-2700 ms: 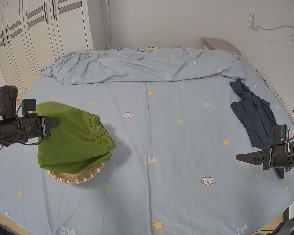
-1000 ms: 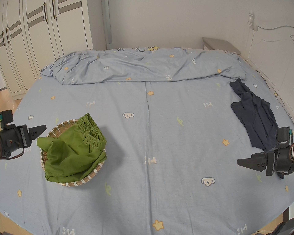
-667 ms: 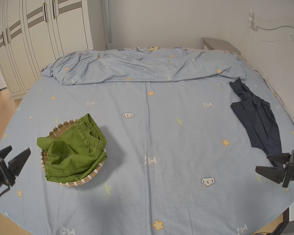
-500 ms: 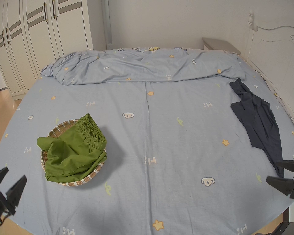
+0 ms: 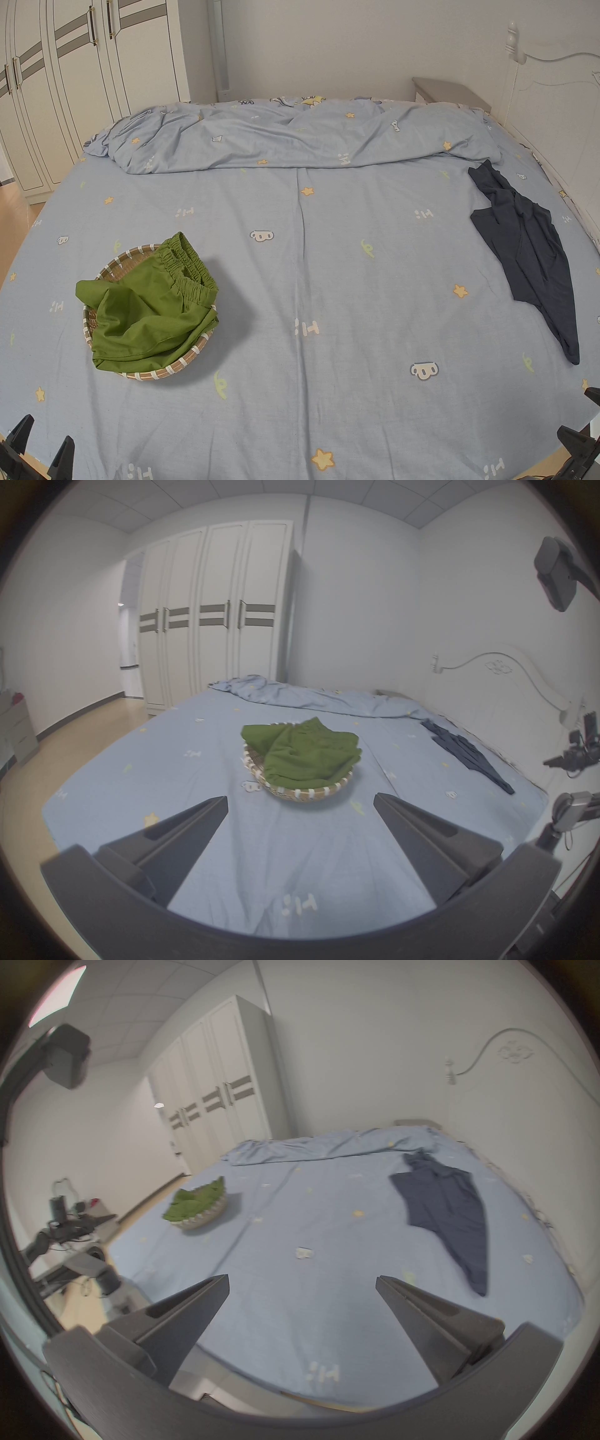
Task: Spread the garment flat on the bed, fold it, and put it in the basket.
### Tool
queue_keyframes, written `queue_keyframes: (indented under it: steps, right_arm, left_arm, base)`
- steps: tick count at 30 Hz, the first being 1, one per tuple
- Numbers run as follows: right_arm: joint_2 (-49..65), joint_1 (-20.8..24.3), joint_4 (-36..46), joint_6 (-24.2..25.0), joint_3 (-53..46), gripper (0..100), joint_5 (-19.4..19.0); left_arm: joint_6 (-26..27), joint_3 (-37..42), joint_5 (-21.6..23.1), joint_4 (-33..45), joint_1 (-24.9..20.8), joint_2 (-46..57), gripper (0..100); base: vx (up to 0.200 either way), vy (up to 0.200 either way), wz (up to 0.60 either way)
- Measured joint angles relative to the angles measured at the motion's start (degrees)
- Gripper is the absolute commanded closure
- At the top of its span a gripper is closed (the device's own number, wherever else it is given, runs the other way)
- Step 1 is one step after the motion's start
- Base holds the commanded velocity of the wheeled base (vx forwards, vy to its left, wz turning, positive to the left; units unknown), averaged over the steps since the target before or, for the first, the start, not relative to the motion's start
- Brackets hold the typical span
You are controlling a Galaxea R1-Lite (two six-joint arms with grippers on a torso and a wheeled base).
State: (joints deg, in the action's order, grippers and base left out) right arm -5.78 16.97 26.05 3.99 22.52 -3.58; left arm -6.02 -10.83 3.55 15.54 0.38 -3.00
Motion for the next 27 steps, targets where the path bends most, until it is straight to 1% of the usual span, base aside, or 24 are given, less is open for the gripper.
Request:
queue_keyframes:
  steps: [2,4,6,8,10,11,13,17,19,23,27]
  right_arm:
    - [1.73,0.23,-0.22,0.26,-2.15,0,4.12]
    - [2.61,0.39,-1.45,0.55,-3.80,0,7.24]
    - [3.44,0.52,-4.29,0.74,-6.34,0,12.36]
    - [4.00,0.61,-8.33,0.22,-9.18,0,16.55]
    - [4.33,0.66,-13.39,-1.19,-11.52,0,19.32]
    - [4.49,0.67,-16.24,-2.44,-12.87,0,20.88]
    - [4.71,0.66,-21.32,-6.69,-15.27,0,24.41]
    - [4.92,0.37,-24.22,-14.24,-17.90,0,30.01]
    - [4.99,0.00,-22.91,-16.10,-18.42,0,31.55]
    - [3.83,-1.05,-19.85,-16.46,-17.68,0,31.99]
    - [-0.66,-4.35,-16.88,-16.70,-15.88,0,31.94]
  left_arm:
    - [-0.18,1.84,-2.54,-3.50,-0.16,0.80,0]
    - [0.33,3.33,-3.90,-7.14,-0.20,1.22,0]
    - [1.38,5.18,-4.96,-10.62,-0.27,1.62,0]
    - [2.63,6.72,-5.22,-12.65,-0.30,1.88,0]
    - [3.56,7.80,-5.05,-13.45,-0.35,2.04,0]
    - [4.04,8.29,-4.91,-13.89,-0.35,2.10,0]
    - [4.80,9.09,-4.63,-14.46,-0.35,2.21,0]
    - [5.47,9.62,-4.19,-15.23,-0.38,2.29,0]
    - [5.60,9.73,-4.10,-15.49,-0.38,2.32,0]
    - [5.62,9.78,-4.01,-15.62,-0.38,2.32,0]
    - [5.62,9.81,-4.04,-15.65,-0.38,2.32,0]
  base:
    - [0.000,0.000,0.00]
    - [0.000,0.000,0.00]
    - [0.000,0.000,0.00]
    - [0.000,0.000,0.00]
    - [0.000,0.000,0.00]
    - [0.000,0.000,0.00]
    - [0.000,0.000,0.00]
    - [0.000,0.000,0.00]
    - [0.000,0.000,0.00]
    - [0.000,0.000,0.00]
    - [0.000,0.000,0.00]
